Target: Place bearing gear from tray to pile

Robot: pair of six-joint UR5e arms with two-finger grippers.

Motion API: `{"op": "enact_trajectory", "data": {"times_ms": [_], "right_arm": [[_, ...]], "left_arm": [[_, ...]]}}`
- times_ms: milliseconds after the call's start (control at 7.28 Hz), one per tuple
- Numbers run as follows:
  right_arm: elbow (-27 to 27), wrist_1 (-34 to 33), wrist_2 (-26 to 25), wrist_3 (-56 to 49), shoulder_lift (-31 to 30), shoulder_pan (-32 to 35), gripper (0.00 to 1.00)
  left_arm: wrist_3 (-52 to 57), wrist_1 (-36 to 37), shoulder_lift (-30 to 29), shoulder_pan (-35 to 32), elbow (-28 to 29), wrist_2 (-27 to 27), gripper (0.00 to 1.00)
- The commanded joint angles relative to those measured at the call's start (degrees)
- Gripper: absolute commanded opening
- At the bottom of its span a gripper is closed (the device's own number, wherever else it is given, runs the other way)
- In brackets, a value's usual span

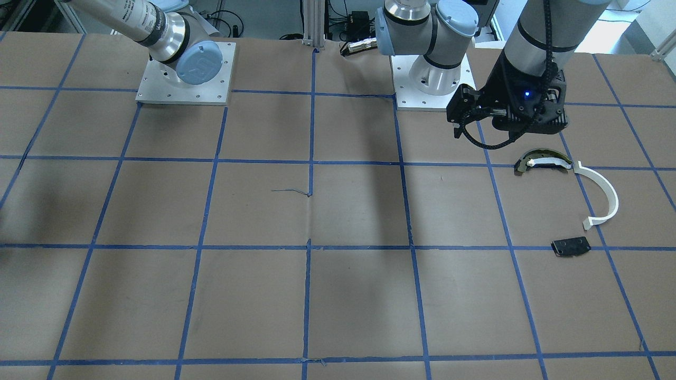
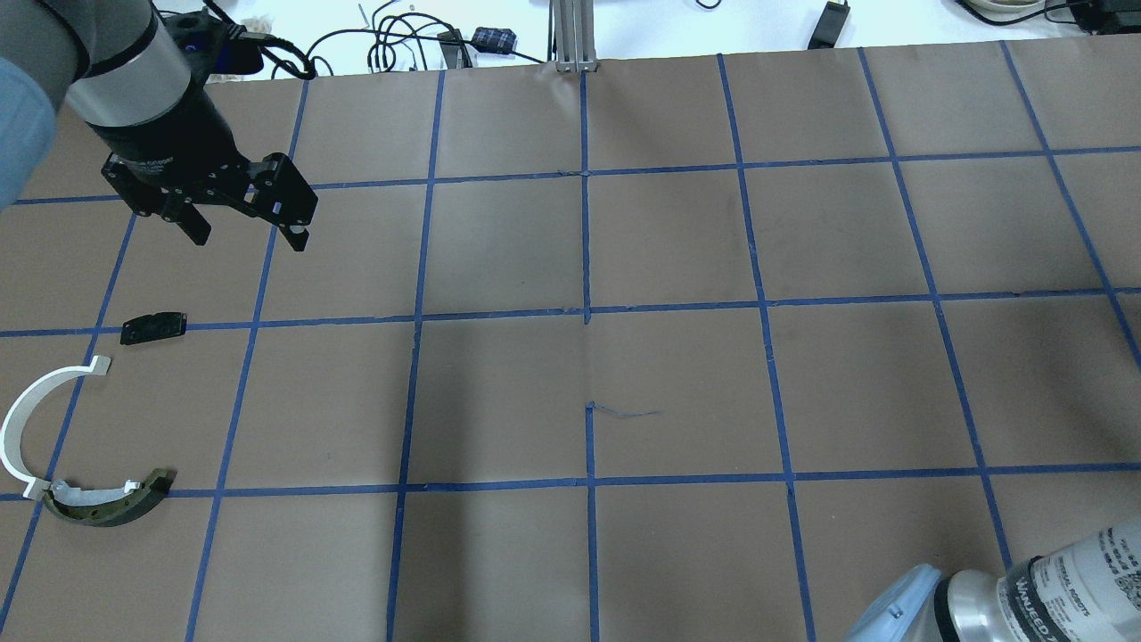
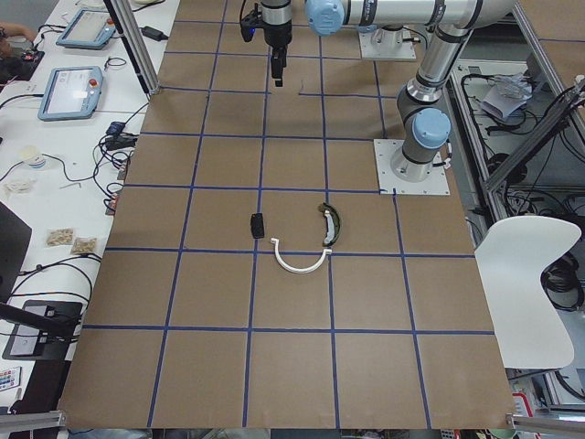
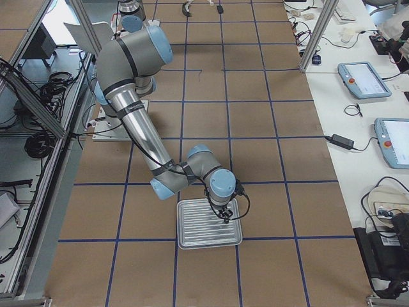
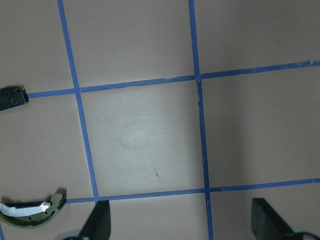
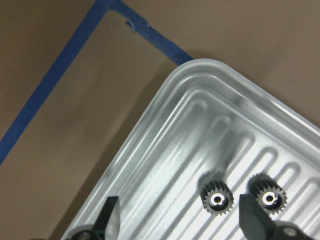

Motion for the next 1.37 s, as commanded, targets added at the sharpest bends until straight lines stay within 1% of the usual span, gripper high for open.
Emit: {"op": "enact_trajectory", "data": {"times_ms": [0,275,412,549,687,962,1236], "right_arm": [[-0.1,-1.8,-0.5,1.8,1.0,0.0,0.84],[0.5,-1.8,-0.6,1.8,1.0,0.0,0.84],[0.6,-1.8,-0.4,1.8,1.2,0.0,0.82],[0.2,-1.9,-0.4,1.8,1.9,0.0,0.74],[-0.1,-1.9,-0.4,1.7,2.3,0.0,0.65],[-0.1,-2.0,-0.8,1.9,2.0,-0.1,0.41],[-0.1,-1.8,-2.9,2.1,2.0,-0.1,0.10]], "left_arm": [[0.0,-0.1,0.0,0.0,0.0,0.0,1.00],[0.0,0.0,0.0,0.0,0.0,-0.1,1.00],[0.0,-0.1,0.0,0.0,0.0,-0.1,1.00],[0.0,0.0,-0.3,0.0,0.0,-0.2,1.00],[0.0,0.0,0.0,0.0,0.0,-0.1,1.00],[0.0,0.1,-0.2,0.1,0.0,-0.2,1.00],[-0.1,0.7,-0.4,0.1,0.0,-0.4,1.00]]}}
